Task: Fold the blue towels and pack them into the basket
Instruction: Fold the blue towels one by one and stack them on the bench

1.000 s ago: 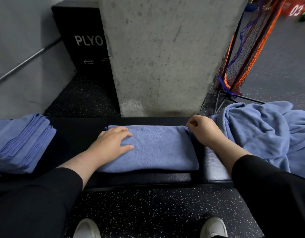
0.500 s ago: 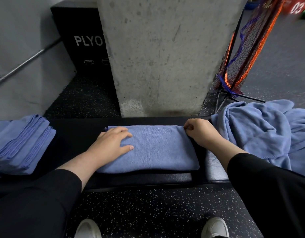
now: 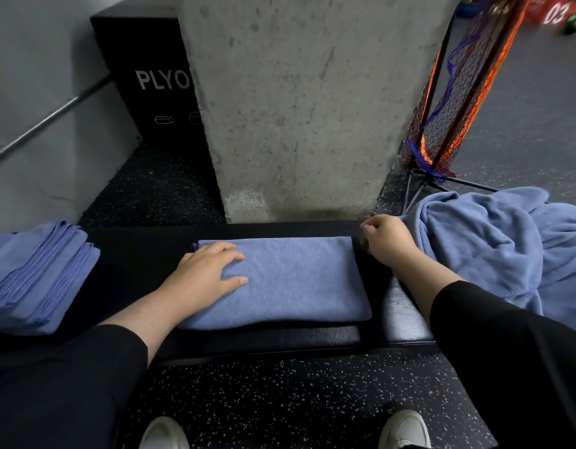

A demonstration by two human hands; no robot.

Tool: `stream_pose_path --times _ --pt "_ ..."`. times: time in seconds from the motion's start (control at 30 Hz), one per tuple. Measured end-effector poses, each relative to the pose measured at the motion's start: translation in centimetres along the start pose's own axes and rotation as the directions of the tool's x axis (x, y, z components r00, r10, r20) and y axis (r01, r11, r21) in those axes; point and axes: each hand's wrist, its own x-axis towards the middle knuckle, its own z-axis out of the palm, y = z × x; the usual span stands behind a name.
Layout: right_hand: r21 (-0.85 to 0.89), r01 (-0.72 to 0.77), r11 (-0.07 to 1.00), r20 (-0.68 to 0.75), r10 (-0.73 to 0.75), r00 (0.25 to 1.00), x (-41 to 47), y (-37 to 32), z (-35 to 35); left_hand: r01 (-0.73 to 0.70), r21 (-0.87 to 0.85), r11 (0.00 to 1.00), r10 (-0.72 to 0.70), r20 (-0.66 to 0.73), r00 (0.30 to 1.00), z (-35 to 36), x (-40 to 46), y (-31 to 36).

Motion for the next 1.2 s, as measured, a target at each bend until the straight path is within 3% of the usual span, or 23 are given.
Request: stream_pose_path --times 0.1,0.23,0.37,0.47,0.53,0.63,0.93,1.2 --pt "-0.122 0.062 0.991 -0.035 -0.066 0.997 -0.6 -0.6 -0.2 -0.010 0.013 1.000 0.010 -0.046 0.999 0.1 -0.2 -0.2" --pt "-0.243 0.190 0.951 0.078 -0.176 0.981 -2.4 -3.3 -0.5 0.047 0.074 0.996 -0.032 -0.189 0.981 0.0 0.3 -0.2" --pt "-0.266 0.303 0.915 0.391 -0.185 0.902 -5.5 -6.7 -0.3 0.152 0.132 0.980 -0.141 -0.091 0.986 0.3 1.6 -0.9" --pt "-0.434 0.380 0.817 0.549 -0.095 0.830 -7.5 -7.7 1.6 0.150 0.183 0.972 -0.136 -0.087 0.987 0.3 1.9 -0.9" --pt "-0.515 0.382 0.767 0.548 -0.047 0.835 -7.9 -8.0 2.9 0.153 0.239 0.959 -0.127 -0.119 0.985 -0.1 1.8 -0.8" --pt "-0.523 0.341 0.781 0.498 -0.045 0.866 -7.9 -8.8 3.7 0.194 0.286 0.938 -0.175 -0.092 0.980 -1.0 1.1 -0.8" --pt "-0.626 0.379 0.682 0.384 -0.153 0.911 -7.6 -9.6 8.3 0.229 0.142 0.963 -0.237 0.039 0.971 -3.0 -3.0 -0.2" --pt "-0.525 0.449 0.723 0.412 -0.246 0.877 -5.5 -9.6 10.2 0.185 0.091 0.978 -0.189 0.038 0.981 -2.7 -5.3 -0.5"
